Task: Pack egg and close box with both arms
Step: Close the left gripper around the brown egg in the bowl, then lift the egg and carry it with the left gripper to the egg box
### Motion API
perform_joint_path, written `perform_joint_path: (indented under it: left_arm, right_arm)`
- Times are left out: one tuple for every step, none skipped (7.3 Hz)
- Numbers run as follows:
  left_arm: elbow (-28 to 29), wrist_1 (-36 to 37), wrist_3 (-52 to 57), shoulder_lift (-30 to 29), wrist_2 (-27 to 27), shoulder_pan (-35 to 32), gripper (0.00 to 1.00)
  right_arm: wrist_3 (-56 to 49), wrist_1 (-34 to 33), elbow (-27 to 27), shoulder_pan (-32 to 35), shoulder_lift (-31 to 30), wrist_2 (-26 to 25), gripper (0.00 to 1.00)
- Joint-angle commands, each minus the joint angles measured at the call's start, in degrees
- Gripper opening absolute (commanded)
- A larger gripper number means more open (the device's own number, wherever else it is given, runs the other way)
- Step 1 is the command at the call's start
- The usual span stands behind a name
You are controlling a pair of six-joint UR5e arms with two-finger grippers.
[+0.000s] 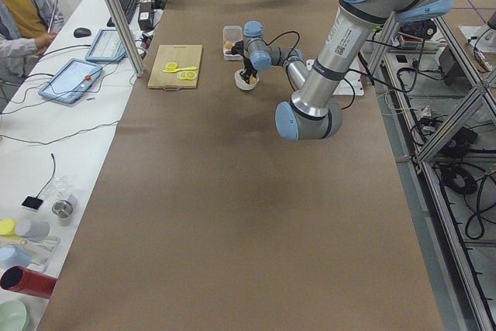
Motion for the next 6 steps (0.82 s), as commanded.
perform_joint_path:
  left_arm:
    - [-1.01,1.85,-0.16,-0.45,-0.05,-0.23,0.0]
    - [-2.15,0.56,0.1,-0.37,-0.05,-1.54,0.0]
    - [-3.12,-0.76,0.02,-0.72,-0.05,-3.29,0.0]
    - [-3.39,-4.78,0.19,-1.25,0.65,-3.92,0.0]
    - [-3.04,-9.34,-2.94,-1.6,6.48,-3.58,0.0]
    - [-2.17,-12.08,-5.84,-2.56,12.81,-1.74,0.0]
  right_arm:
    - [0.01,-0.01,0.26,0.0,0.0,0.0,1.0]
    - [0.01,0.07,0.27,0.0,0.0,0.0,1.0]
    - [0.01,0.08,0.27,0.0,0.09,0.09,1.0]
    - [0.01,-0.01,0.18,0.0,0.09,1.22,1.0]
    - [0.01,0.07,0.18,0.0,0.09,1.32,1.0]
    - [0.01,0.08,0.18,0.0,0.09,1.41,1.0]
